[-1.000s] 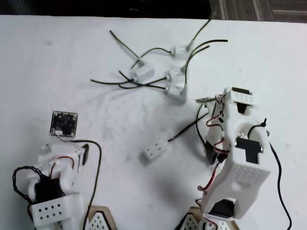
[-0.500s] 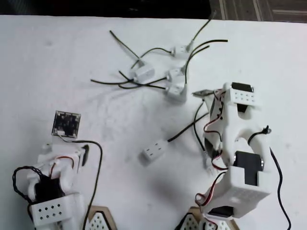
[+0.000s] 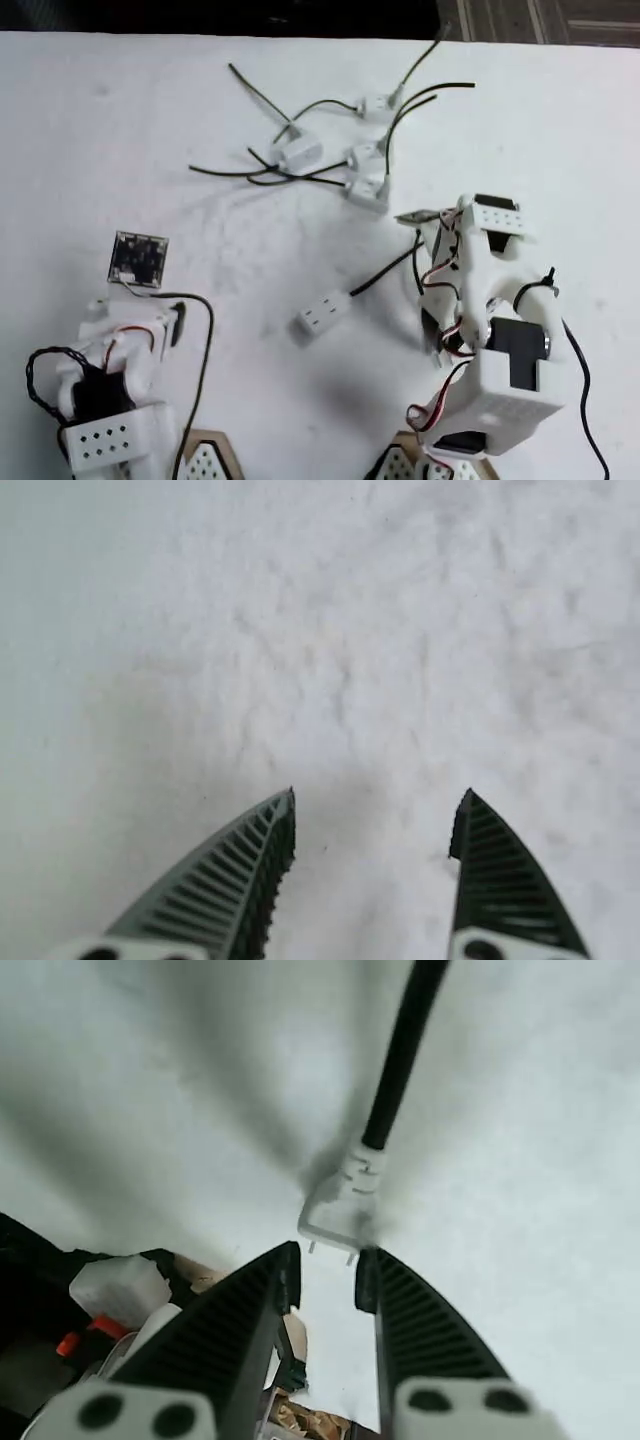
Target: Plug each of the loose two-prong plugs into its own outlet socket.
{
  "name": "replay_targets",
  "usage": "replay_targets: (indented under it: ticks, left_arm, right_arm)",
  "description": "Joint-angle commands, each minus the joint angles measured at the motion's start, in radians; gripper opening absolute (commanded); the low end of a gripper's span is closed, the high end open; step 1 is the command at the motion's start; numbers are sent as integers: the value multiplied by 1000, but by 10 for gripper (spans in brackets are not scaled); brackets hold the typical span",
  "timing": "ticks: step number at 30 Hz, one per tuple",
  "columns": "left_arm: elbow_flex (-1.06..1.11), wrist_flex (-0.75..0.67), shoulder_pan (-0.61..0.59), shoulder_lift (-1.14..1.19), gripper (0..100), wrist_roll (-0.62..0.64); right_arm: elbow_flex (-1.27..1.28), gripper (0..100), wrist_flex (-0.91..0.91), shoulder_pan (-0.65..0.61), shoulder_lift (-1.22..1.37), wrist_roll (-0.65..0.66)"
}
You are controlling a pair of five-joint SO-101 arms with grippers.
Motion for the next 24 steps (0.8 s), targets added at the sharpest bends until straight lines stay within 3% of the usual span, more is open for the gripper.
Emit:
replay_targets:
  ticks: [1,24]
  left_arm:
    - [-3,-12,-8,-10,260,-5]
    - [-3,-12,-8,-10,260,-8]
  right_arm:
    - [6,94,-36,-5,-28,0]
    - [17,94,-79,16,-28,0]
